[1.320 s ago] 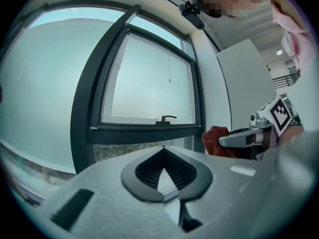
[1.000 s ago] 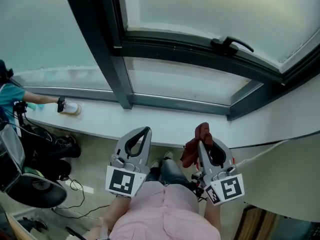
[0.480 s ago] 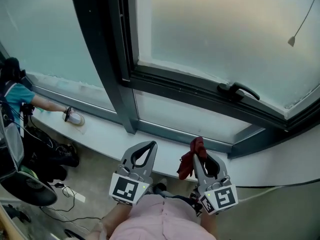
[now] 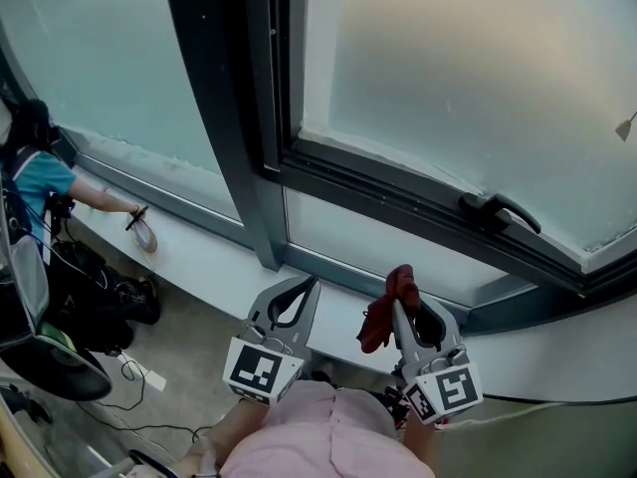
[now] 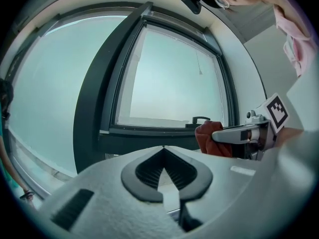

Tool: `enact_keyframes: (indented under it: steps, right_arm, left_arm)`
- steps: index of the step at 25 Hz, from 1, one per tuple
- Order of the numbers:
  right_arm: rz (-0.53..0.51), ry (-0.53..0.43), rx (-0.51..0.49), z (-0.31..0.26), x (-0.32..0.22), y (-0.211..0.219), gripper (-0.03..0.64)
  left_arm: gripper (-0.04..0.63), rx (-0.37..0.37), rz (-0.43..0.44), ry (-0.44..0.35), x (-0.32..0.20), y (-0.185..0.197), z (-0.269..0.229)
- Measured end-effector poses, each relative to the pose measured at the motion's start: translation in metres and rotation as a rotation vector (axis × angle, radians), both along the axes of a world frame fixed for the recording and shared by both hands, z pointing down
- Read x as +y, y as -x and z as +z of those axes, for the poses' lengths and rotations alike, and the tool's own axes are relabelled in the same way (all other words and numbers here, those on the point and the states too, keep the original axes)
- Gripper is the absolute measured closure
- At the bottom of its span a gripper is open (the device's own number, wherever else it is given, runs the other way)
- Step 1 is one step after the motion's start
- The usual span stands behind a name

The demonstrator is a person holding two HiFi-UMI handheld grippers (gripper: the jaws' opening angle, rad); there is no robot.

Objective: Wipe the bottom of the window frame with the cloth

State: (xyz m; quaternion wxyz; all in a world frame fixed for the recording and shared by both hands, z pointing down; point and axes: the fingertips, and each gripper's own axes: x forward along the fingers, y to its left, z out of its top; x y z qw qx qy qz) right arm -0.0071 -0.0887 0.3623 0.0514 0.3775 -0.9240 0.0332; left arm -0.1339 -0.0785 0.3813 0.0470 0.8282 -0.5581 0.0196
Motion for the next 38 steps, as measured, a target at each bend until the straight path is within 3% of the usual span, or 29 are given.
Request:
enact_keyframes:
  steps: [8,16,22,29,33,38]
  right_arm:
    - [0.046,-0.012,-0.028,-0.026,-0.037,0.06,0.537]
    - [0.063,-0.115,-0.015,-0.062,-0.083,0.128,0.537]
    - [0.113,-0.185,0.004,-0.1,-0.129,0.162,0.537]
    - [0.092,-0.062,0.088,-0.088,-0.187,0.215,0.538]
    - [0.085,0.013,0.182,-0.062,-0.205,0.232,0.538]
    - [0.114,0.034,0.3,-0.051,-0.217,0.234,0.54]
  left_arm:
    - [0.597,-0.011,0.075,-0.095,-0.04,0.048,-0.037]
    - [0.598,0.012,0.083,-0.05,-0.059,0.106,-0.029]
    - [0.597,0.029,0.06,-0.086,-0.064,0.142,-0.033]
    - [0.598,0.049,0.021,-0.01,-0.059,0.174,-0.017]
    - [0.598,0.068,0.0,-0.012,-0.059,0.185,-0.017]
    - [0.598,0.065,-0.003,-0.008,-0.061,0.192,-0.018]
